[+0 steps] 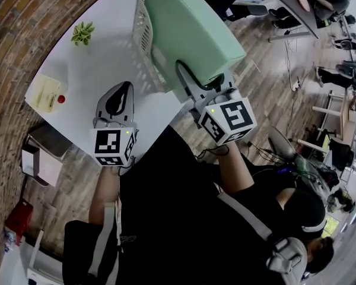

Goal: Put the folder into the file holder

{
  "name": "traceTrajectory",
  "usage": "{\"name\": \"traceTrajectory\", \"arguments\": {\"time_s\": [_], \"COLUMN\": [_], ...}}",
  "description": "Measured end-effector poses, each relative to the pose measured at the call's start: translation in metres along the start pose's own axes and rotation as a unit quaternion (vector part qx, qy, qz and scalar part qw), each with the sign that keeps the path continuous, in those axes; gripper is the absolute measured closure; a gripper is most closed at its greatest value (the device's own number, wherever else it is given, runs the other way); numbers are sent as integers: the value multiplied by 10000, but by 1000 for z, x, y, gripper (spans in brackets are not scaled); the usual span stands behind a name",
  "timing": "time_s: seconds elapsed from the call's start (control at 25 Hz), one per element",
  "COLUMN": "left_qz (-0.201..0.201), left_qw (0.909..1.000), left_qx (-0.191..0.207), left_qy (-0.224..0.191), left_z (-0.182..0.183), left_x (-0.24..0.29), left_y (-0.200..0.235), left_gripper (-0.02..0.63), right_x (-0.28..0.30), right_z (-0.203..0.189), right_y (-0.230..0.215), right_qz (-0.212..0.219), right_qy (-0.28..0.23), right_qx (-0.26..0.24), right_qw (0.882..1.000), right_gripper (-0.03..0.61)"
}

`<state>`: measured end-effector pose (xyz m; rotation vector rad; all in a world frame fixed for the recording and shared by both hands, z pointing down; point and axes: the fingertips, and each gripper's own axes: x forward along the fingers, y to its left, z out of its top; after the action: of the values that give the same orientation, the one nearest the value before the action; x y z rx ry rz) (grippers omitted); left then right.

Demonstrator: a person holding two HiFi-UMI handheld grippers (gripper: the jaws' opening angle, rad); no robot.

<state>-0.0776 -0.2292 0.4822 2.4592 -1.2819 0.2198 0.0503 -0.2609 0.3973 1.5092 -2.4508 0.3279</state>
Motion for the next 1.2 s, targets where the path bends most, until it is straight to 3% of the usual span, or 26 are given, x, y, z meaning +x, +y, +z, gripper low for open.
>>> {"name": "traceTrajectory", "arguments": {"time_s": [0.24,0.36,0.4,0.56,0.88,1.2], "left_qz": [-3,6,6,11,105,163], "left_qw": [10000,10000,10000,10000,9999,9996], "left_qx": [-35,-46,-47,-11,98,204], "left_qy": [-3,7,15,32,94,146], "left_z": [0,-2,-2,-2,-3,1], "left_x": [-6,-8,-8,-9,-8,-3], "left_y": [-3,-5,-6,-12,-13,-20], "left_gripper": [586,586,586,586,586,586], "right_x": [7,7,7,0,-24,-26], "right_z": [-11,-11,-11,-7,3,11], "right_y": [7,5,2,-10,-22,-24], "right_qz": [326,195,94,-283,-520,-437], "right_qy": [694,776,720,189,-1228,-1616], "right_qx": [-60,-205,-186,78,497,540], "right_qw": [9970,9966,9972,9994,9898,9844], "right_gripper": [322,368,406,442,448,448]}}
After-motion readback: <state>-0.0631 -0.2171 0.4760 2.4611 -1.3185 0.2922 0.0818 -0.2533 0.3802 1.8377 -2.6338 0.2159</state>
